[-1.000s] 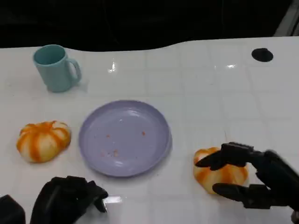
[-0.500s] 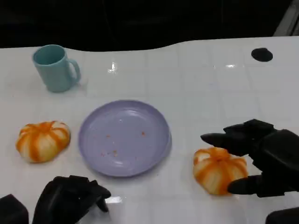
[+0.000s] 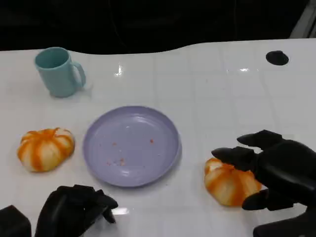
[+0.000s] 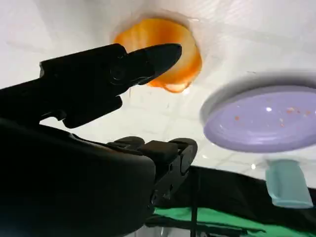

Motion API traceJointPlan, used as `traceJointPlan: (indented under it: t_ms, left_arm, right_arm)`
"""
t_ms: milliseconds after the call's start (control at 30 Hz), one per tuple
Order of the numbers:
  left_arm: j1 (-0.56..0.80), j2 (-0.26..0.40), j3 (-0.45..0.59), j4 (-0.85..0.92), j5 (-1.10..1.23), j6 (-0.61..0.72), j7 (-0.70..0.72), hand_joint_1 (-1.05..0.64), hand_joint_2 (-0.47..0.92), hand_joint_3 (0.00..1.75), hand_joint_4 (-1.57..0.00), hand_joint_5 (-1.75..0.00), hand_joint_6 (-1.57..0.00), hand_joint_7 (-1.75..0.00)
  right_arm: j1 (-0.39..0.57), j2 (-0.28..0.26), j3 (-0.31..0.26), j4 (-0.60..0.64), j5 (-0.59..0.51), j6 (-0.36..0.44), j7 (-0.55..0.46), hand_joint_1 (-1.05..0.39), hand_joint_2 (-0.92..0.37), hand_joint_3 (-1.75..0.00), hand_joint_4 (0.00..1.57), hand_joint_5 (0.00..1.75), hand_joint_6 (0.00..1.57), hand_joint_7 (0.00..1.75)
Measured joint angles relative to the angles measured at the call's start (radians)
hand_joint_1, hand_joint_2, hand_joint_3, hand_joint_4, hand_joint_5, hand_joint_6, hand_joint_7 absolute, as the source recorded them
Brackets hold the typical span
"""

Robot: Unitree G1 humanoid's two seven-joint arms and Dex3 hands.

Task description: Grasp the bread from the table and place it into the plate.

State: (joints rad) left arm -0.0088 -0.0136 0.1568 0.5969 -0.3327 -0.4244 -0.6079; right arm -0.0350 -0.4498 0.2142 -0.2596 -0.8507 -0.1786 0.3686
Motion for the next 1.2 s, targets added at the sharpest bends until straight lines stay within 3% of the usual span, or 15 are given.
traceJointPlan:
  t_ms: [400, 733, 867, 900, 933, 967, 1000, 1033, 1133, 1200]
  left_arm:
    - [0.003, -0.001, -0.001, -0.007, 0.0, 0.002, 0.003, -1.05, 0.83, 0.0, -0.78, -1.63, -1.57, -0.18]
    - [0.003, 0.0, 0.0, -0.006, 0.0, 0.002, 0.003, -1.05, 0.83, 0.0, -0.76, -1.64, -1.57, -0.18]
    - [0.003, 0.0, -0.001, -0.006, 0.001, 0.003, 0.003, -1.05, 0.83, 0.0, -0.76, -1.64, -1.57, -0.18]
    - [0.003, 0.0, -0.001, -0.006, 0.001, 0.003, 0.003, -1.05, 0.83, 0.0, -0.76, -1.64, -1.57, -0.18]
    - [0.003, 0.0, 0.0, -0.006, 0.001, 0.003, 0.003, -1.05, 0.83, 0.0, -0.76, -1.64, -1.57, -0.18]
    - [0.003, -0.001, -0.001, -0.006, 0.001, 0.003, 0.003, -1.05, 0.83, 0.0, -0.76, -1.65, -1.57, -0.18]
    - [0.003, -0.001, -0.001, -0.006, 0.001, 0.003, 0.003, -1.05, 0.82, 0.0, -0.76, -1.65, -1.57, -0.18]
    - [0.003, -0.001, -0.001, -0.006, 0.0, 0.003, 0.003, -1.05, 0.82, 0.0, -0.76, -1.65, -1.57, -0.18]
    - [0.004, -0.002, -0.001, -0.008, 0.0, 0.003, 0.003, -1.05, 0.82, 0.0, -0.76, -1.65, -1.57, -0.19]
    - [0.006, -0.002, -0.001, -0.009, 0.001, 0.003, 0.003, -1.05, 0.83, 0.0, -0.76, -1.65, -1.57, -0.19]
  right_arm:
    - [-0.07, 0.002, 0.11, 0.173, -0.098, 0.037, -0.076, -0.59, -0.86, 0.0, 0.13, 0.25, 0.3, 0.0]
    - [-0.134, 0.034, 0.179, 0.3, -0.115, 0.071, -0.131, -0.53, -0.86, 0.0, 0.19, 0.19, 0.33, 0.01]
    - [-0.156, 0.058, 0.201, 0.344, -0.114, 0.085, -0.169, -0.4, -0.86, 0.0, 0.33, 0.19, 0.41, 0.03]
    - [-0.161, 0.068, 0.201, 0.36, -0.11, 0.088, -0.185, -0.29, -0.88, -0.01, 0.56, 0.32, 0.56, 0.08]
    - [-0.166, 0.081, 0.201, 0.378, -0.101, 0.089, -0.206, -0.24, -0.9, -0.01, 0.66, 0.51, 0.69, 0.08]
    - [-0.171, 0.096, 0.2, 0.402, -0.088, 0.088, -0.234, -0.19, -0.91, -0.05, 0.76, 0.79, 0.85, 0.09]
    - [-0.178, 0.11, 0.199, 0.427, -0.07, 0.082, -0.266, -0.15, -0.92, -0.13, 0.89, 1.2, 1.12, 0.18]
    - [-0.187, 0.121, 0.199, 0.454, -0.061, 0.072, -0.3, -0.14, -0.92, -0.2, 0.89, 1.45, 1.17, 0.4]
    - [-0.229, 0.133, 0.204, 0.533, -0.055, 0.034, -0.397, -0.14, -0.9, -0.31, 0.83, 1.7, 0.93, 1.12]
    - [-0.246, 0.133, 0.211, 0.572, -0.055, 0.013, -0.443, -0.15, -0.88, -0.34, 0.81, 1.74, 0.83, 1.32]
